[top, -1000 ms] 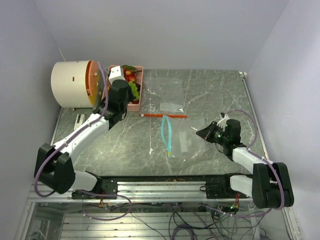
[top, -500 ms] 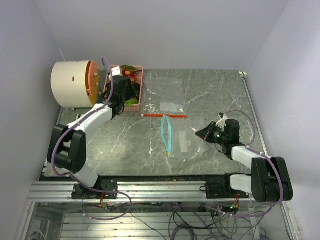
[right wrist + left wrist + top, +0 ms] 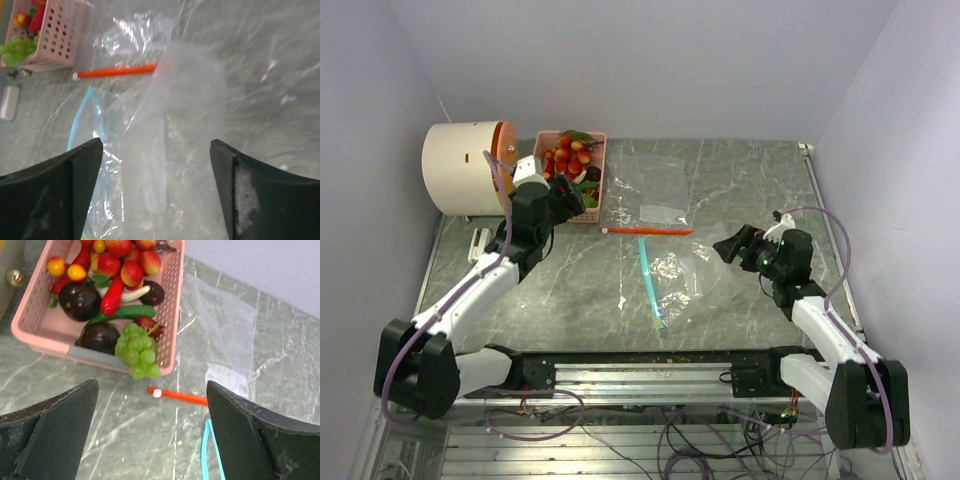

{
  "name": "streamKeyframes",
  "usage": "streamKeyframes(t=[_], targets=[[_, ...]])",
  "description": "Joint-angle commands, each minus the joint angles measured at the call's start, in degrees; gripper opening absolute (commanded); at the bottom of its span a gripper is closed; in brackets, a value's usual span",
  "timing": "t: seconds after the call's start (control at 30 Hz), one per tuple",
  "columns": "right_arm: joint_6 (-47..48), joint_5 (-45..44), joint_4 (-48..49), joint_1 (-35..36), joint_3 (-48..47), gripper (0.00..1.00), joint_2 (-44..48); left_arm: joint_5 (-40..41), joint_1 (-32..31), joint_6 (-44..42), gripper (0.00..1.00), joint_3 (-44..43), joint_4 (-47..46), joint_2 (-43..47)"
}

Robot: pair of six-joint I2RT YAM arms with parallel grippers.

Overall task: Open the zip-top bag and remove the fake food
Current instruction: Reset both arms

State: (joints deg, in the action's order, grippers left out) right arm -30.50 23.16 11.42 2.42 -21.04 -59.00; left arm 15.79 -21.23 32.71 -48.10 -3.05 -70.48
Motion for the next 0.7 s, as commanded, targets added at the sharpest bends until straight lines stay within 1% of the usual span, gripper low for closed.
streamKeyframes(t=[0.0, 0.03, 0.1, 0.23, 0.27, 0.4, 0.47, 0.53, 0.67], targets=[[3.69, -10.57, -8.75, -0.15, -4.06, 0.97, 6.84, -0.55, -0.46, 2.89, 1.00, 6.22, 0.30, 7.18], [3.24, -12.07, -9.92, -0.15, -4.55, 1.00, 8.03, -1.08, -0.55, 3.16, 0.99, 7.78, 0.32, 8.94], [3.63, -13.06, -11.86, -0.17, -5.56, 1.00, 8.91, -1.56, -0.71, 3.66, 0.99, 10.30, 1.28, 12.09], [3.72, -11.69, -12.56, -0.13, -5.70, 1.00, 9.26, -1.62, -0.74, 3.69, 0.98, 13.65, 3.65, 17.26], [4.04, -10.48, -12.41, -0.13, -5.48, 1.00, 9.47, -1.68, -0.82, 3.68, 0.98, 14.17, 4.32, 18.23], [2.97, -7.88, -11.54, -0.16, -4.16, 0.93, 12.26, -1.07, -0.83, 3.52, 0.99, 16.06, 6.84, 21.37], [1.78, -7.20, -11.32, -0.19, -3.83, 0.92, 13.87, -1.04, -0.80, 3.50, 0.99, 16.50, 7.88, 22.90], [0.27, -8.33, -11.84, -0.19, -3.67, 0.92, 15.62, -1.12, -0.83, 3.25, 0.98, 16.79, 8.69, 24.34], [-0.04, -9.93, -12.53, -0.23, -3.11, 0.95, 18.95, 0.57, -0.83, 2.44, 0.98, 17.06, 10.69, 26.43]])
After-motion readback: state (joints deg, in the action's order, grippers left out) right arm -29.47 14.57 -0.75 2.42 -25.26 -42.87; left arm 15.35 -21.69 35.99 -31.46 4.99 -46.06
